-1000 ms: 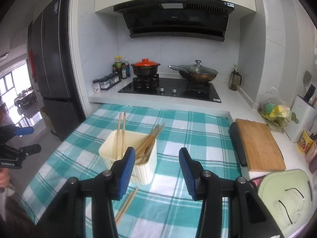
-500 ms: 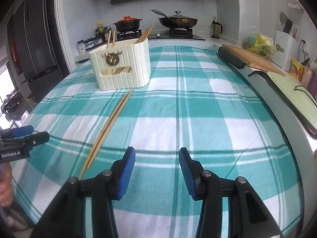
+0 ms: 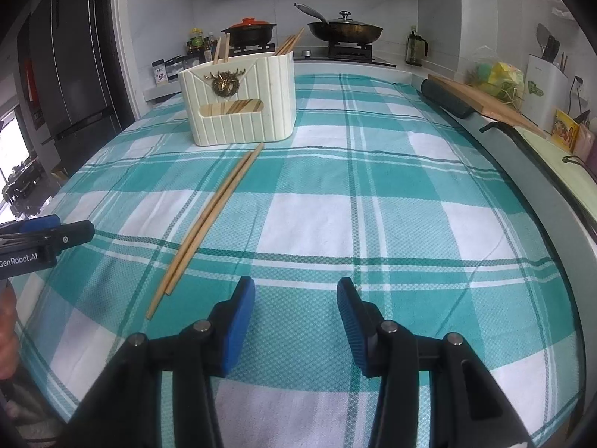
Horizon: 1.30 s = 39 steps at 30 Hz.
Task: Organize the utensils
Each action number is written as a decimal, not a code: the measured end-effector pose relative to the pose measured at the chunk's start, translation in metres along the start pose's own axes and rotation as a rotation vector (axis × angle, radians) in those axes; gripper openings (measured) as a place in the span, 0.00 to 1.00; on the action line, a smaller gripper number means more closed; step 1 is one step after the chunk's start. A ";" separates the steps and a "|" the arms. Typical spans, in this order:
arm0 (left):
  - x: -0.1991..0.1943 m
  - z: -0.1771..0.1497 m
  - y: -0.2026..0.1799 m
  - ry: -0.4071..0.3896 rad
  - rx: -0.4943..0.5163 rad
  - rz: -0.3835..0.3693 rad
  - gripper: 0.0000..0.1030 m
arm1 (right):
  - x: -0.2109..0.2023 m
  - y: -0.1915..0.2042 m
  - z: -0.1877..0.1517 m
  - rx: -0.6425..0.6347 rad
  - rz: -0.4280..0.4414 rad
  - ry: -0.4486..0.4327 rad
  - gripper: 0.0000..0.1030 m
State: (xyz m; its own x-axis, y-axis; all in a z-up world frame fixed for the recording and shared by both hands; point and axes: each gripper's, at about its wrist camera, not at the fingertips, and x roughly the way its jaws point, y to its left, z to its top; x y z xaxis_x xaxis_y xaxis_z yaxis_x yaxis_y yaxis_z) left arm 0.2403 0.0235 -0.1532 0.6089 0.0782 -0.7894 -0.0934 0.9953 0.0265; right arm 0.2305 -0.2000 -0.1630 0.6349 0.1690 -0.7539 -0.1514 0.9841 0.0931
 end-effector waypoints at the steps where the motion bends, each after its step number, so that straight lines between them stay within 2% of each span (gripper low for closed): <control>1: 0.000 0.000 0.000 0.000 0.003 0.001 0.83 | 0.000 0.000 0.000 0.001 0.001 0.002 0.45; 10: 0.009 -0.008 0.004 0.024 -0.010 0.013 0.83 | 0.008 0.006 0.001 -0.012 0.006 0.025 0.45; 14: 0.011 -0.009 0.006 0.029 -0.023 0.011 0.83 | 0.023 0.012 0.016 -0.030 0.011 0.039 0.44; 15: 0.011 -0.010 0.006 0.030 -0.025 0.012 0.83 | 0.028 0.013 0.022 -0.028 0.013 0.042 0.37; 18: 0.010 -0.010 0.009 0.030 -0.028 0.018 0.83 | 0.049 0.018 0.042 -0.010 0.044 0.077 0.26; 22: 0.010 -0.011 0.015 0.029 -0.042 0.025 0.83 | 0.075 0.032 0.065 0.014 0.102 0.116 0.21; 26: 0.011 -0.011 0.021 0.032 -0.055 0.028 0.83 | 0.092 0.054 0.071 -0.010 0.118 0.151 0.18; 30: 0.013 -0.011 0.021 0.033 -0.060 0.027 0.83 | 0.100 0.069 0.072 -0.061 0.091 0.171 0.17; 33: 0.015 -0.011 0.015 0.040 -0.050 0.012 0.83 | 0.102 0.080 0.072 -0.123 0.038 0.173 0.15; 37: 0.011 -0.008 0.003 0.037 -0.028 -0.022 0.83 | 0.098 0.064 0.070 -0.057 0.008 0.157 0.07; 39: 0.011 -0.003 -0.007 0.050 -0.018 -0.073 0.83 | 0.093 0.053 0.066 -0.030 0.000 0.150 0.06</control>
State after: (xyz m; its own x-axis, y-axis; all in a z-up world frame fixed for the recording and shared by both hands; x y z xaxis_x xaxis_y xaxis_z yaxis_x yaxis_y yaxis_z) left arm 0.2453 0.0172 -0.1645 0.5749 0.0018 -0.8182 -0.0648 0.9970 -0.0433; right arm 0.3314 -0.1283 -0.1852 0.5149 0.1568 -0.8428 -0.1757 0.9816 0.0753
